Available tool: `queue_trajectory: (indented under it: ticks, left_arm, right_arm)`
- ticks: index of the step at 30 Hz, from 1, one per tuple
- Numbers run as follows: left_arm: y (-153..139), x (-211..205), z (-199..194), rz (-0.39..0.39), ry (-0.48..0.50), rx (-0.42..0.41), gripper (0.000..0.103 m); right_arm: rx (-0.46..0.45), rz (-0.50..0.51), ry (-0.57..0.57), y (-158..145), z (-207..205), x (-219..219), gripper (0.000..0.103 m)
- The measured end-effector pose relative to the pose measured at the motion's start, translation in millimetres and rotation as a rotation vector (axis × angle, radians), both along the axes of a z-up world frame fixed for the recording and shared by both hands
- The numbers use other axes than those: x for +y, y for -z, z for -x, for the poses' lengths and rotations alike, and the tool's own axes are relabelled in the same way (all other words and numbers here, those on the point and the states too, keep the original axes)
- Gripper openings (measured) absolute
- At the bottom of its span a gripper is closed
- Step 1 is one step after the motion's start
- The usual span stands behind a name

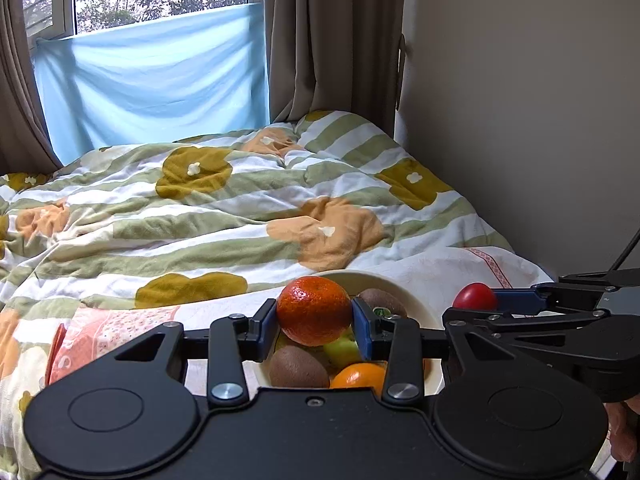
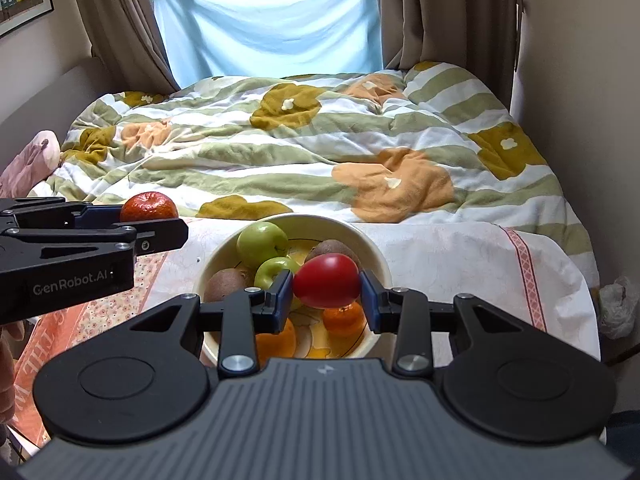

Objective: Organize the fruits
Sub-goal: 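Carry the tangerine and tomato over the white bowl with both tools, then release the tangerine into the bowl with the left tool while the right tool releases the tomato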

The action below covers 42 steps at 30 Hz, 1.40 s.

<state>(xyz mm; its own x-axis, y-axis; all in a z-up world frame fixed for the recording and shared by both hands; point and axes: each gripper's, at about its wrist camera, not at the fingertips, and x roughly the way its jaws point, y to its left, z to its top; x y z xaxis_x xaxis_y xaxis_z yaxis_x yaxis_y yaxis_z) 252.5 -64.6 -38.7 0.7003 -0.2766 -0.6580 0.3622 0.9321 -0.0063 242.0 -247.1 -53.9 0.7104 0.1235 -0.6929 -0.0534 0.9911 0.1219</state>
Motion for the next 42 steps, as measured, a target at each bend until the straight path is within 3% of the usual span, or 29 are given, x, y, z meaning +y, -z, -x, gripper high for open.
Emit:
queue_trajectory:
  ticks: [12, 22, 24, 26, 27, 42]
  left_arm:
    - [39, -46, -73, -0.053, -0.03, 0.094, 0.043]
    - [66, -71, -109, -0.076, -0.033, 0.164, 0.044]
    - [68, -71, -111, -0.074, -0.035, 0.167, 0.052]
    - [67, -71, -110, -0.075, -0.042, 0.148, 0.084]
    - [66, -69, -109, -0.075, -0.047, 0.136, 0.088]
    - [34, -27, -75, -0.036, -0.104, 0.09, 0.094]
  right_arm:
    - [0.072, -0.031, -0.103, 37, -70, -30, 0.051]
    - [0.101, -0.051, -0.155, 55, -95, -45, 0.051]
    - [0.105, -0.055, -0.158, 57, -96, -47, 0.051]
    - [0.11, -0.057, -0.159, 58, -96, -48, 0.051]
    - [0.112, -0.059, -0.158, 59, -96, -48, 0.051]
    - [0.073, -0.032, -0.144, 41, -78, -41, 0.051]
